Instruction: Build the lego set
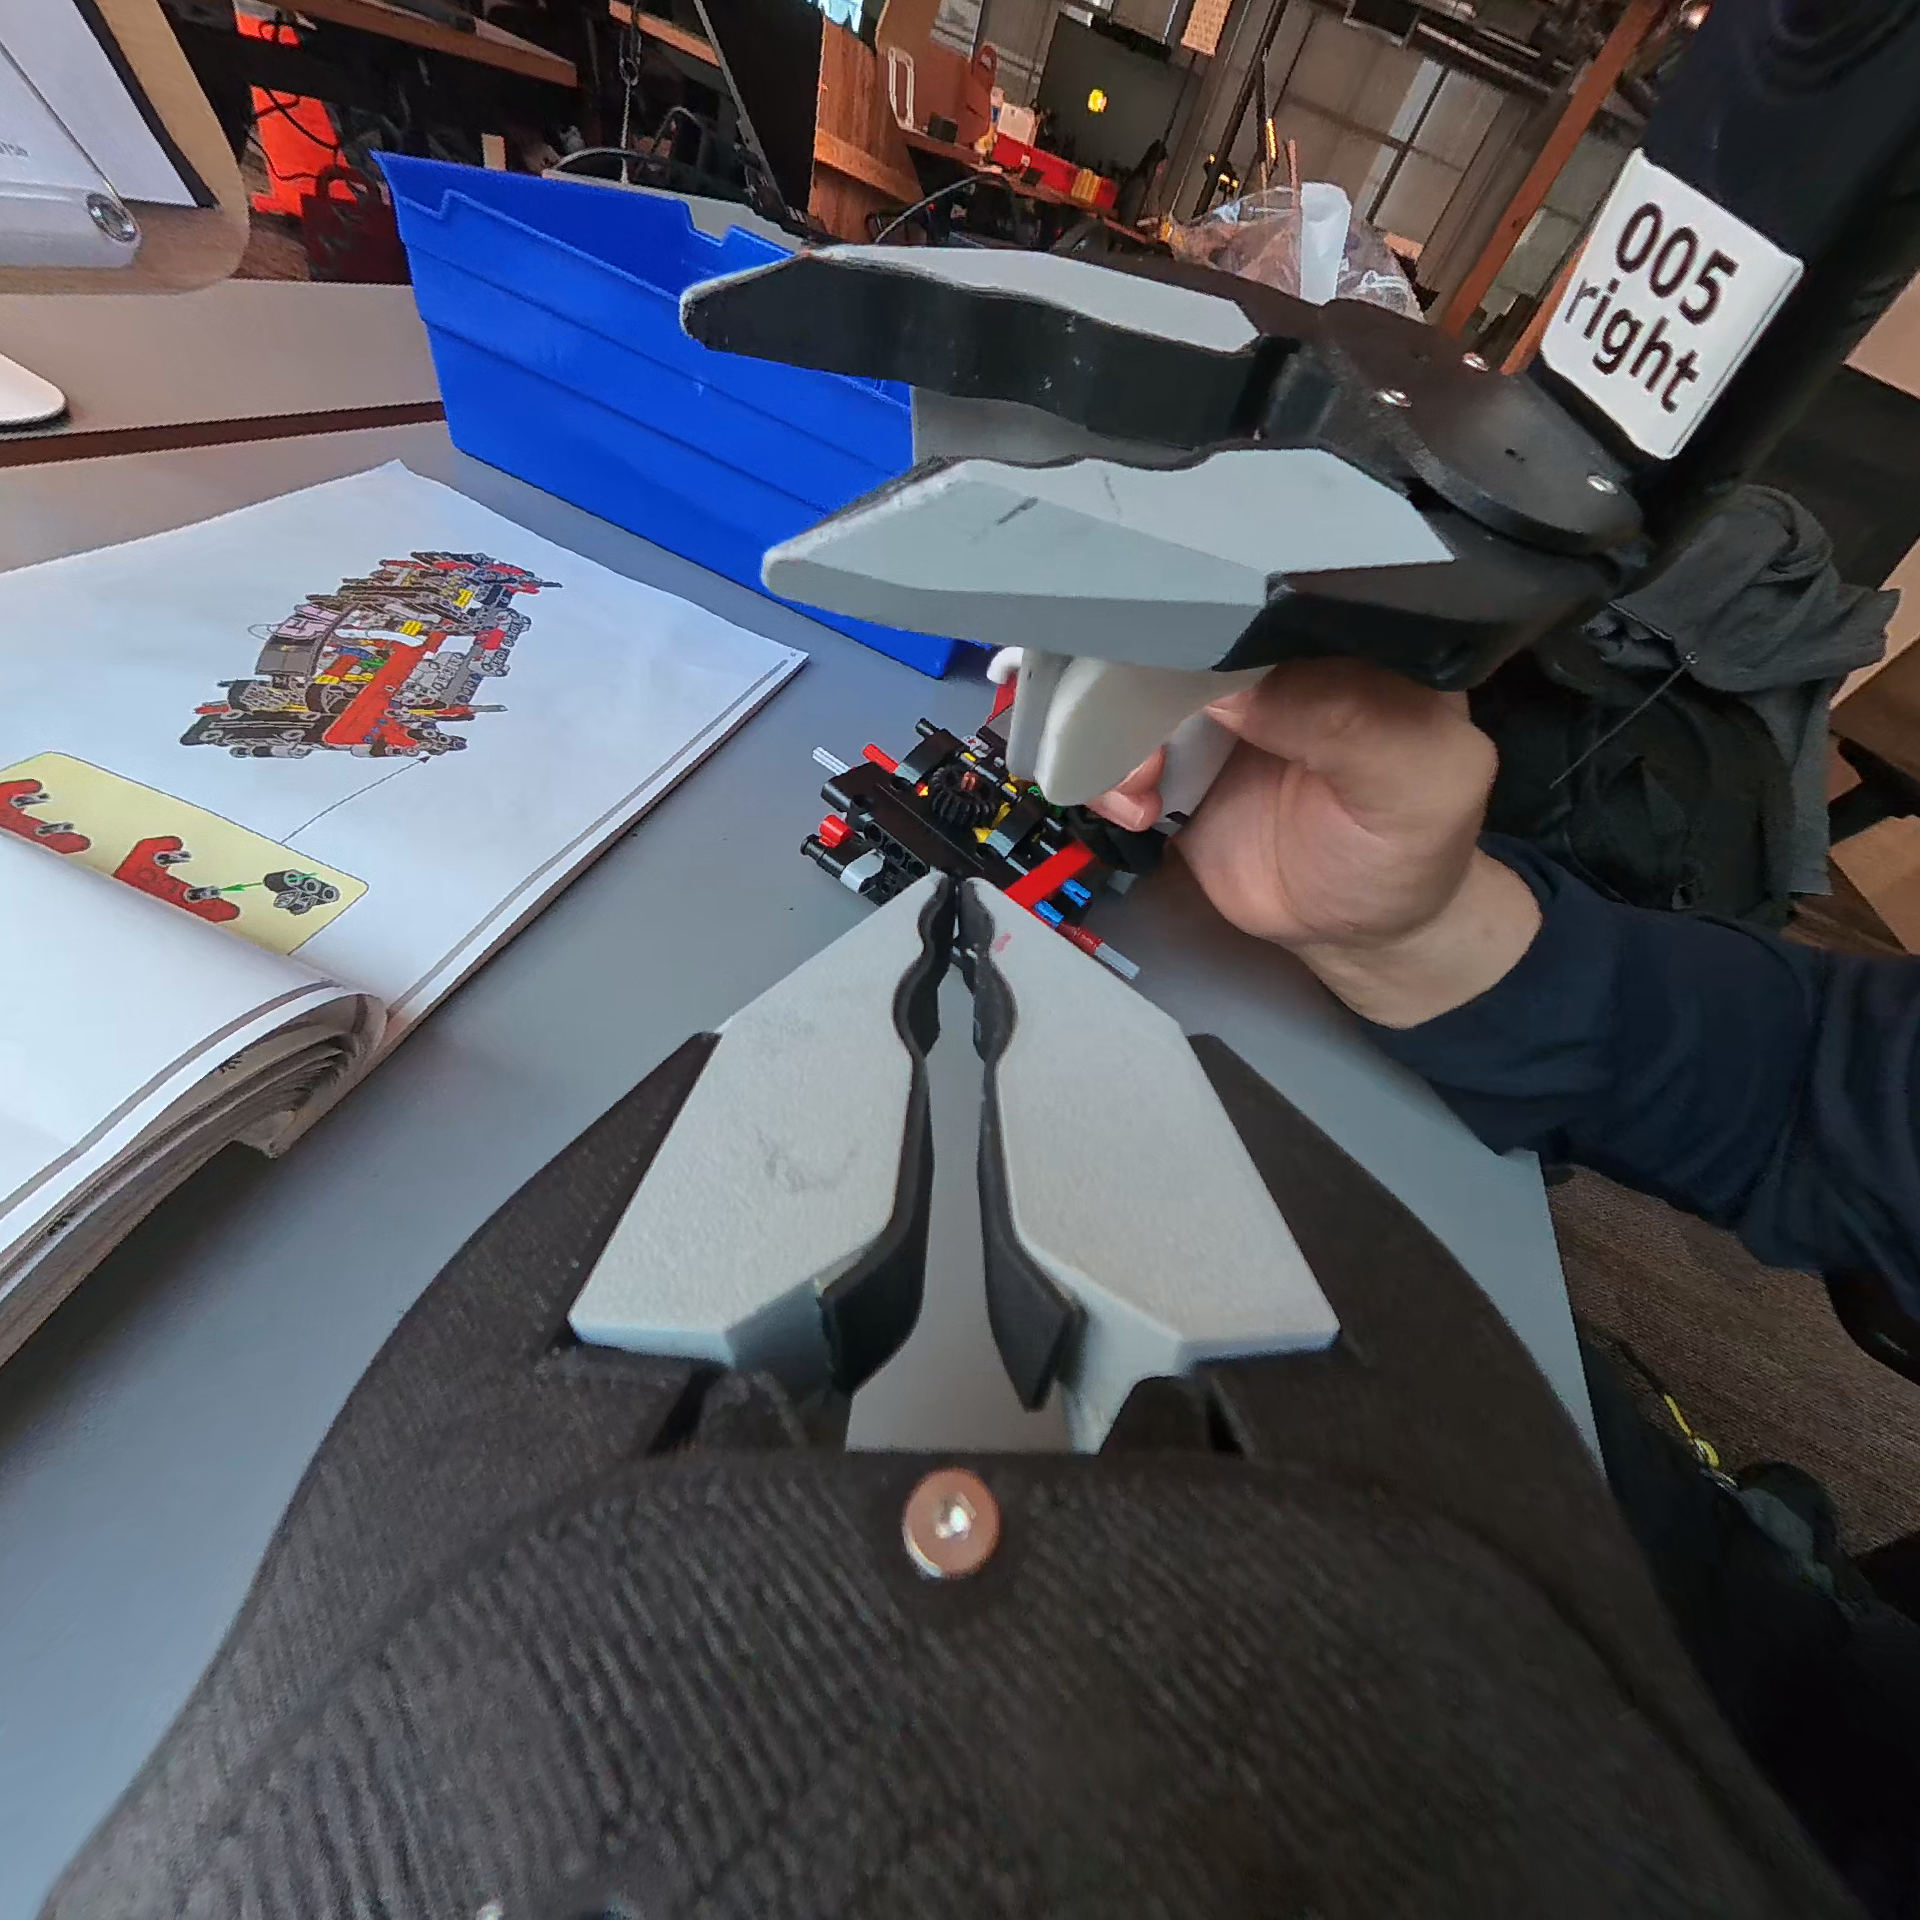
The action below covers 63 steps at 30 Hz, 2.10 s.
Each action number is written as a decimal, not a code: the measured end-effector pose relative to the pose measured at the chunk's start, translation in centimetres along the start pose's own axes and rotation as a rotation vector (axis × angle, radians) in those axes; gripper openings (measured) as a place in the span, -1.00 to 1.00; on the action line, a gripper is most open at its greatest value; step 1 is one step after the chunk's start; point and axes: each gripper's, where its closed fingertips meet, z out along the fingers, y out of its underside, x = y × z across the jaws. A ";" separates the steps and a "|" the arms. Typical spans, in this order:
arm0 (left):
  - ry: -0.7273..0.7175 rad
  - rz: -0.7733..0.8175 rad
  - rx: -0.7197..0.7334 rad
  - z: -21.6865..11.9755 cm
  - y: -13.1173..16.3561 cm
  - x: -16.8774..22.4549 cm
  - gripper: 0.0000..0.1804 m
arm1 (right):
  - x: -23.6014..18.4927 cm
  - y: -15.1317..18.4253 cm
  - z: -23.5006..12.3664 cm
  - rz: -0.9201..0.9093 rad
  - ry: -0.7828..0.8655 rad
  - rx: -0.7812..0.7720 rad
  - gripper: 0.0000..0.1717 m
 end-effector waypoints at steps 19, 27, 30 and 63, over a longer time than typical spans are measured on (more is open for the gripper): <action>0.004 0.006 -0.003 -0.1 0.0 0.1 -1.00 | -3.3 0.0 0.6 -0.036 -0.086 -0.011 -0.37; 0.015 -0.011 -0.002 0.0 0.0 0.2 -1.00 | -3.5 -0.1 0.6 -0.041 -0.089 -0.009 -0.36; 0.019 -0.014 -0.005 0.0 0.1 0.3 -1.00 | -3.5 -0.1 0.6 -0.033 -0.092 -0.009 -0.36; 0.035 -0.005 -0.024 0.3 0.5 0.9 -1.00 | -3.5 0.0 0.6 -0.043 -0.085 -0.010 -0.38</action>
